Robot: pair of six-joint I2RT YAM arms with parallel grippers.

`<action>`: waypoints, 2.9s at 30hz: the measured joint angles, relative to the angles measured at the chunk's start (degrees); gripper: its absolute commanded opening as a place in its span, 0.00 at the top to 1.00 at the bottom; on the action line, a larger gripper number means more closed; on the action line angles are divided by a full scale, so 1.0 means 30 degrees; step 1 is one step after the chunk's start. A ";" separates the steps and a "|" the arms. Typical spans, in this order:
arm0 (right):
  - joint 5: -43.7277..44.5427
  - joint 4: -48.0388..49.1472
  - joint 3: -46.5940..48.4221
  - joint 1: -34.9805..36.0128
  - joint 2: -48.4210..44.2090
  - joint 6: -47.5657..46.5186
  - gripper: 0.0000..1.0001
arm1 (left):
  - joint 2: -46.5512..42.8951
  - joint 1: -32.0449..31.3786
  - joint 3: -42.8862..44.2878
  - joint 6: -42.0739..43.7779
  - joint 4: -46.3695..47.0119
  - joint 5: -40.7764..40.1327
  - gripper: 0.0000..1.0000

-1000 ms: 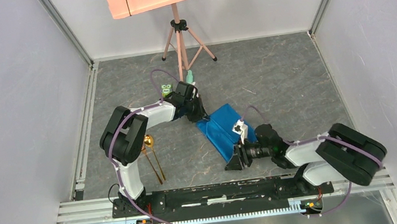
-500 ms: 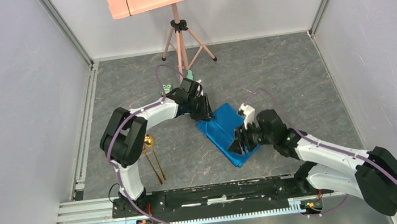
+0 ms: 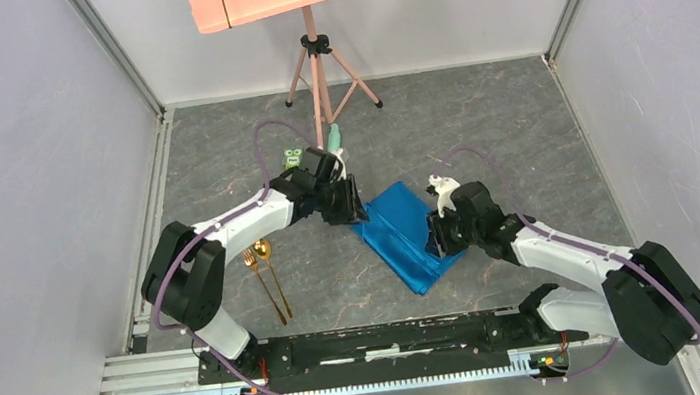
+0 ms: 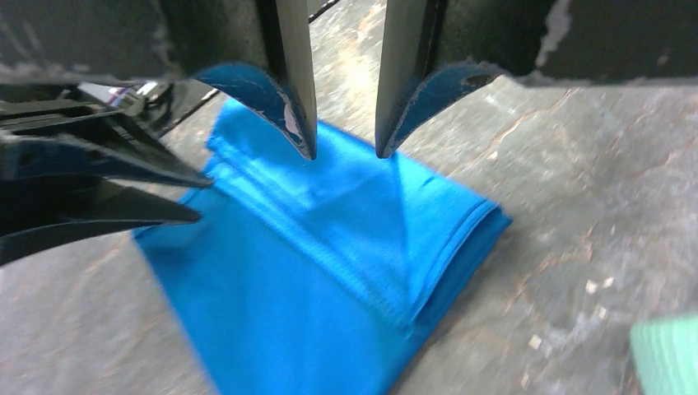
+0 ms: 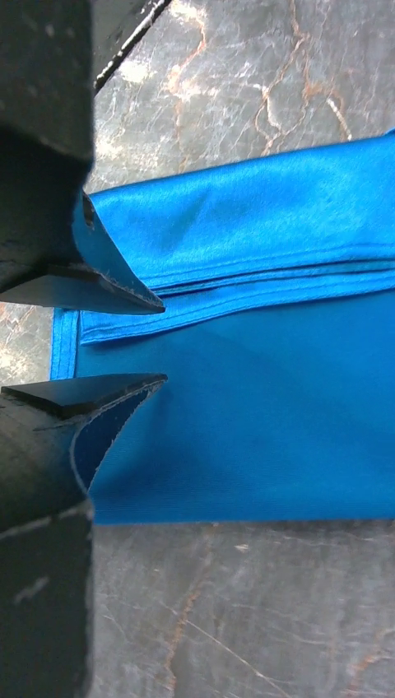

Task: Fold the napkin into a case and place the utensils inside
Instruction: Move the right arm to the center of the board with the 2/3-rectangle-folded napkin, then pick up the 2/3-rectangle-folded napkin at the center of the board.

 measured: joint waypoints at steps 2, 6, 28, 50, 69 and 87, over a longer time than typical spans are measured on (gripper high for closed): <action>0.0168 0.0452 -0.0641 0.0087 -0.0240 0.0372 0.65 | -0.0015 0.0000 -0.0852 0.0000 -0.0102 -0.0248 0.58; 0.1107 0.1865 -0.2178 0.1355 -0.0867 0.2135 0.64 | -0.0022 0.0000 -0.2033 0.0000 -0.0408 -0.0758 0.58; 0.3147 0.1115 -0.0109 0.1698 -0.4685 0.2987 0.08 | -0.4787 -0.1217 -0.3104 0.0051 -0.2047 -0.6914 0.29; -0.0175 -0.1158 -0.1268 -1.1366 -0.5195 0.0743 0.09 | 0.8670 -1.4222 1.2393 -0.6295 -1.0615 -1.2939 0.39; -0.1566 -0.1122 -0.2470 -1.1366 -0.5391 -0.0284 0.10 | 1.1511 -1.4149 1.4039 -0.6521 -1.2721 -1.2713 0.44; -0.8029 0.1515 -0.3548 -1.1380 -0.2878 0.0459 0.04 | 0.8087 -1.3515 0.8794 -0.6448 -0.9194 -1.1788 0.98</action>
